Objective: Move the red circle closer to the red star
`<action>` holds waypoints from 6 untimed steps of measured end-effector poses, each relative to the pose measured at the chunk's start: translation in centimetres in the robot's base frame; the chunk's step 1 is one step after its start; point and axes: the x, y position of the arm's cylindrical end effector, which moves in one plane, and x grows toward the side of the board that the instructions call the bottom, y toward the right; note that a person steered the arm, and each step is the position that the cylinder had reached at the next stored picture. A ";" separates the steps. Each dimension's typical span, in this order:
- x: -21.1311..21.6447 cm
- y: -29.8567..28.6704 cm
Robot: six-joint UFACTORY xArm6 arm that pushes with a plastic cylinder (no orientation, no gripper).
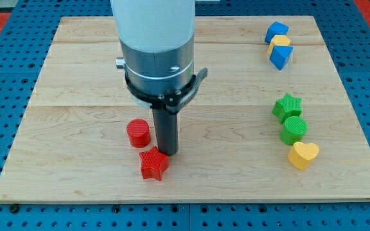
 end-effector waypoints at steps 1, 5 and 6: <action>-5.3 -0.7; -4.0 -5.7; -3.7 -1.2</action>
